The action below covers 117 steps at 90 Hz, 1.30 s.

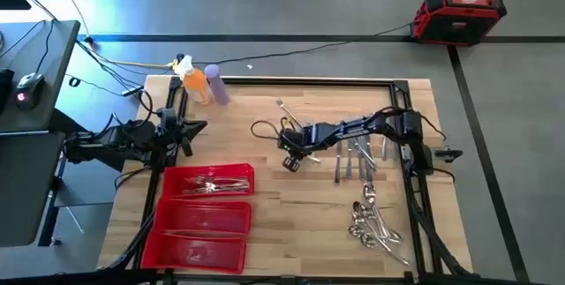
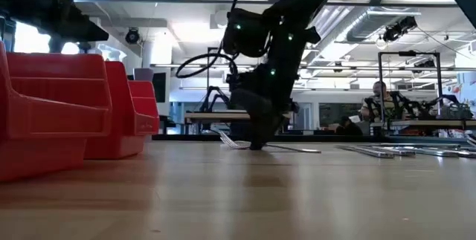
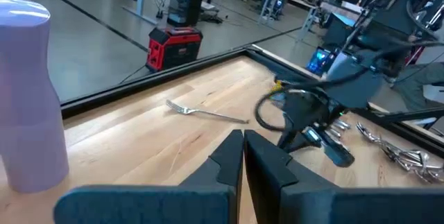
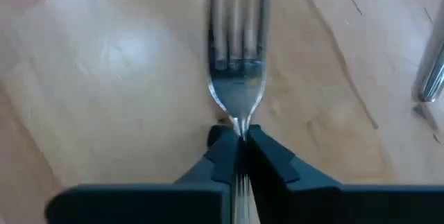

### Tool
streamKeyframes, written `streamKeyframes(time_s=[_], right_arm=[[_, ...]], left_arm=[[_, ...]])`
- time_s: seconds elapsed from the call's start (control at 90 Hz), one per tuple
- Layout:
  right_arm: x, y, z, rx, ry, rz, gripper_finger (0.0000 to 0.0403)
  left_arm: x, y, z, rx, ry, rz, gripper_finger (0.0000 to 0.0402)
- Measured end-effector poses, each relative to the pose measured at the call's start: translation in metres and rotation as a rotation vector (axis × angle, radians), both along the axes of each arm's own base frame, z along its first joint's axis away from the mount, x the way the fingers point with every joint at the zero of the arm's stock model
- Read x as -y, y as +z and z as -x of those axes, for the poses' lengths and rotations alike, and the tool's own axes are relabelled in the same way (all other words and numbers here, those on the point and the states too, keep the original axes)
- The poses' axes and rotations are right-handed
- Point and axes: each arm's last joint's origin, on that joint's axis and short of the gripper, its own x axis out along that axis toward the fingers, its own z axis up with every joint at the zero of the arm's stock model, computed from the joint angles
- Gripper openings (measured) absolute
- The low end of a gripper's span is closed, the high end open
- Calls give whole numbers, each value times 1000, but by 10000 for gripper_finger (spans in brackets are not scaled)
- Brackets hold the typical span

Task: Sort silverware
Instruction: Put the silver fork in the top red bin

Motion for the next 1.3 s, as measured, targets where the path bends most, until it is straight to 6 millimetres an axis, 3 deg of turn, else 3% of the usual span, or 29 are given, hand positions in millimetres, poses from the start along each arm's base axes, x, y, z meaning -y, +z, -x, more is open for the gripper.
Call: streamKeyframes(time_s=[0.156, 0.3, 0.556, 0.622, 0.711, 0.989, 1.167, 1.3], right_arm=[[-15, 33, -15, 139, 102, -28, 2], [-31, 98, -35, 486, 247, 36, 1], [-64, 152, -60, 1031, 467, 128, 0], [-66, 146, -69, 1127, 475, 104, 0], [-67, 122, -80, 1160, 475, 79, 0], [-65, 53, -108, 1069, 437, 10, 0], [-69, 38, -120, 1025, 475, -7, 4], [-73, 16, -126, 915, 482, -31, 24]], left_arm=[[0, 0, 0, 1, 0, 1, 0], [0, 0, 0, 2, 0, 1, 0], [0, 0, 0, 6, 0, 2, 0], [0, 0, 0, 5, 0, 2, 0], [0, 1, 0, 8, 0, 2, 0], [0, 1, 0, 10, 0, 4, 0], [0, 1, 0, 8, 0, 3, 0], [0, 1, 0, 9, 0, 2, 0]])
